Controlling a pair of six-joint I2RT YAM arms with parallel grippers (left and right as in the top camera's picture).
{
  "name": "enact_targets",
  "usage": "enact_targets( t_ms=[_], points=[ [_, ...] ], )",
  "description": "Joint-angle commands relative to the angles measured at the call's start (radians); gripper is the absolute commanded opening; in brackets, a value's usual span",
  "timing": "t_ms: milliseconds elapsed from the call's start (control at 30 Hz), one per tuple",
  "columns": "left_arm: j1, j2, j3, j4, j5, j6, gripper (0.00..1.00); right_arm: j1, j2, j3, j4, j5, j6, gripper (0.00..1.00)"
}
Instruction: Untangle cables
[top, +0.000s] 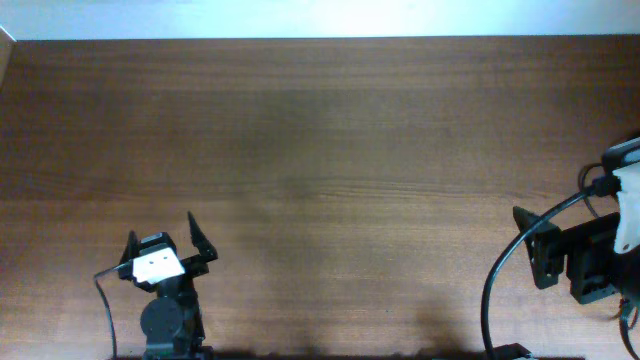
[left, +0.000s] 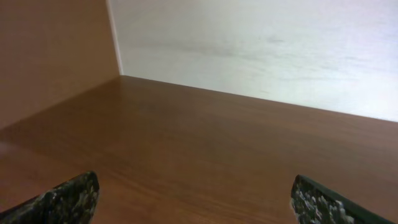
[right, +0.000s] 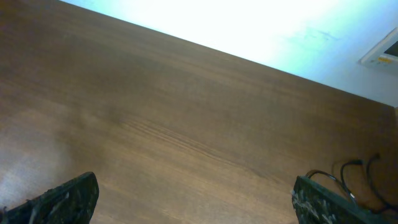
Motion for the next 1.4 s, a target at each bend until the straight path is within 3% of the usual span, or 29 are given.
enact_targets(
  t_ms=[0,100,167,267,367,767,867,1367],
  points=[
    [-0.050,-0.006,-0.002,-0.010,0.071,0.030,0.99,0.004,0.001,0.001,-0.006,0.009,0.002,0.99],
    [-0.061,-0.006,-0.002,-0.010,0.090,0.060,0.99,0.004,0.001,0.001,-0.006,0.009,0.002,0.99],
    [-0.061,-0.006,-0.002,-0.021,0.207,0.217,0.99,0.004,0.001,0.001,-0.006,0.009,0.002,0.99],
    [-0.061,-0.006,-0.002,-0.021,0.212,0.209,0.99,0.004,0.001,0.001,-0.005,0.009,0.002,0.99],
    [-0.061,-0.006,-0.002,-0.027,0.310,0.210,0.99,0.004,0.001,0.001,-0.005,0.009,0.002,0.99],
    [-0.061,-0.006,-0.003,-0.025,0.240,0.209,0.99,0.004,0.001,0.001,-0.006,0.009,0.002,0.99],
    [-0.061,-0.006,-0.003,-0.016,0.154,0.142,0.99,0.004,0.001,0.001,-0.006,0.009,0.002,0.99],
    [-0.061,-0.006,-0.003,-0.014,0.154,0.142,0.99,0.004,0.001,0.001,-0.006,0.009,0.002,0.99]
  ],
)
